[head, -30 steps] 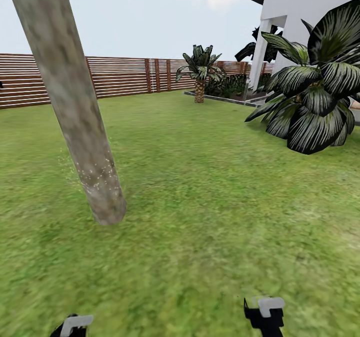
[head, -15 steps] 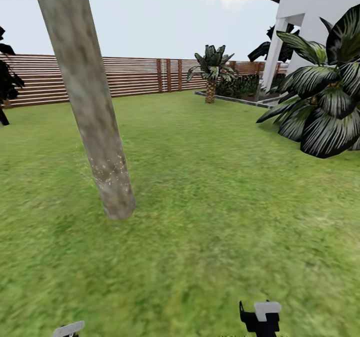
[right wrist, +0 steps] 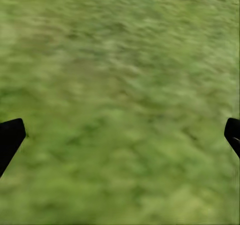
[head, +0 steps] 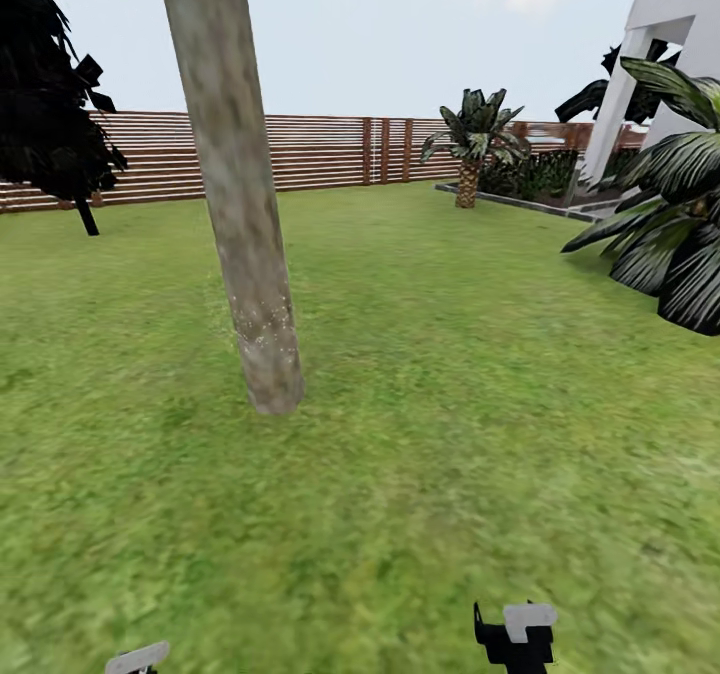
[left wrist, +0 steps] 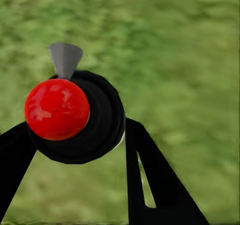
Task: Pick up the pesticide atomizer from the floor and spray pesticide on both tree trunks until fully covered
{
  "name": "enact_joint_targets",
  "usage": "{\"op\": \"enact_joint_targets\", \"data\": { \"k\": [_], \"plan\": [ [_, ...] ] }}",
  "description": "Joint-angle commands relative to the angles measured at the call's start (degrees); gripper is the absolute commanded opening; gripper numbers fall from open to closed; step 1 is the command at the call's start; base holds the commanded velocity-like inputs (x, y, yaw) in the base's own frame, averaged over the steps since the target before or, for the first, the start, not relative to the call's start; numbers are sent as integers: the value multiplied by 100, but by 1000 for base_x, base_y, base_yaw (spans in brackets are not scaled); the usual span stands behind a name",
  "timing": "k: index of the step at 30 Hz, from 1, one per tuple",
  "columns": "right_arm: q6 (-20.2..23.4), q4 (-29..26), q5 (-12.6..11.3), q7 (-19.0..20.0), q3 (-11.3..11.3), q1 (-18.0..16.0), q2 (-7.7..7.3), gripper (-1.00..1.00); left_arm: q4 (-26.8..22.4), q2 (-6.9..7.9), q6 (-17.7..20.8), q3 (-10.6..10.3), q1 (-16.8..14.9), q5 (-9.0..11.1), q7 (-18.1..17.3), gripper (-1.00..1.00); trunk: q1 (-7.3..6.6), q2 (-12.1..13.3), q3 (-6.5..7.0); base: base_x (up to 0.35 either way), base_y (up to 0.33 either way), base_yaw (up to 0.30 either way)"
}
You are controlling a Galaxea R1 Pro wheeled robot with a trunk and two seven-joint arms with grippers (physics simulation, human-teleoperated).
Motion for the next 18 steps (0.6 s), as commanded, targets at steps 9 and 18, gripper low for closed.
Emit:
{"op": "enact_joint_targets", "data": {
  "k": [9,18],
  "plan": [
    [-10,3,-376,-20,58,-1,5,100,-9,1,-10,-47,1,15,-22,-100,-1,-2,-5,0,0,285],
    [-8,3,-379,-14,60,-1,7,100,0,1,-9,-47,3,16,-24,-100,-1,-2,-5,0,0,285]
  ]
}}
